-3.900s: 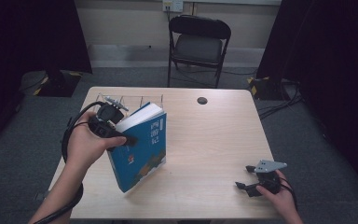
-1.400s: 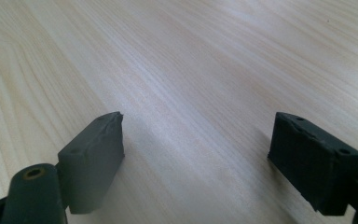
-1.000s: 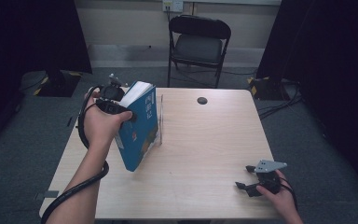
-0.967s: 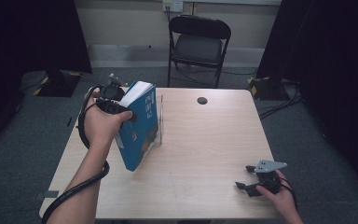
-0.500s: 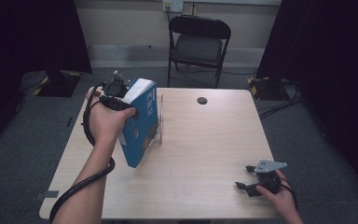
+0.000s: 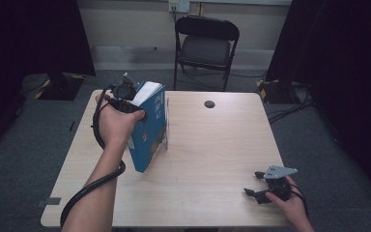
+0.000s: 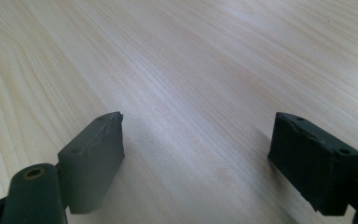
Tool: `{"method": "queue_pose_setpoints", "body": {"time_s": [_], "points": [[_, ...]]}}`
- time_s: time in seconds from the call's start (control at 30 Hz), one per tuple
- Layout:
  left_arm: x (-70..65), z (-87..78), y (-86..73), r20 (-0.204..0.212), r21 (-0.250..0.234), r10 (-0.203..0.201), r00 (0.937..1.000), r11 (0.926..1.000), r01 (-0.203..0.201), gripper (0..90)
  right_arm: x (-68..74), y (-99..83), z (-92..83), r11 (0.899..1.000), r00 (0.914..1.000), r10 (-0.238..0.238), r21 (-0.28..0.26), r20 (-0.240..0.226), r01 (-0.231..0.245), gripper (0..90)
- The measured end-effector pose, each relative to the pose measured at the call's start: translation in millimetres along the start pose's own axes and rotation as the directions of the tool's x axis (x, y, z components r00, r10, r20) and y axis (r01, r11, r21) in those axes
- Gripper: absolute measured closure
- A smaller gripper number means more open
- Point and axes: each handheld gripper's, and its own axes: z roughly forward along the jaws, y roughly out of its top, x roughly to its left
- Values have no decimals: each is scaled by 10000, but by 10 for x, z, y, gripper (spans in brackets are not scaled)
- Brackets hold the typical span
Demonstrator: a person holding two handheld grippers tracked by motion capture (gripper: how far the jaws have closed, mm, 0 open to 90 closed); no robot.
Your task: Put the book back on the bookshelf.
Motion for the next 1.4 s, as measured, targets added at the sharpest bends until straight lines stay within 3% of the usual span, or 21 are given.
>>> {"method": "queue_pose_setpoints", "body": {"time_s": [0.33, 0.47, 1.3, 1.4], "points": [[-25, 67, 63, -332, 38, -11, 9994, 10000, 12, 619, 0, 0, 0, 10000, 10000, 10, 4, -3, -10, 168], [-1, 79, 88, -492, 91, -216, 9986, 9997, 221, 619, 0, 0, 0, 10000, 10000, 1, 0, 0, -1, 168], [-34, 202, 162, -807, -213, -708, 9942, 9974, 693, 619, -1, 0, 1, 10000, 10000, -4, 2, -14, 4, 168], [-47, 223, 169, -866, -269, -625, 9943, 9978, 604, 619, -3, 1, 1, 10000, 10000, -23, 0, -10, 23, 167]]}}
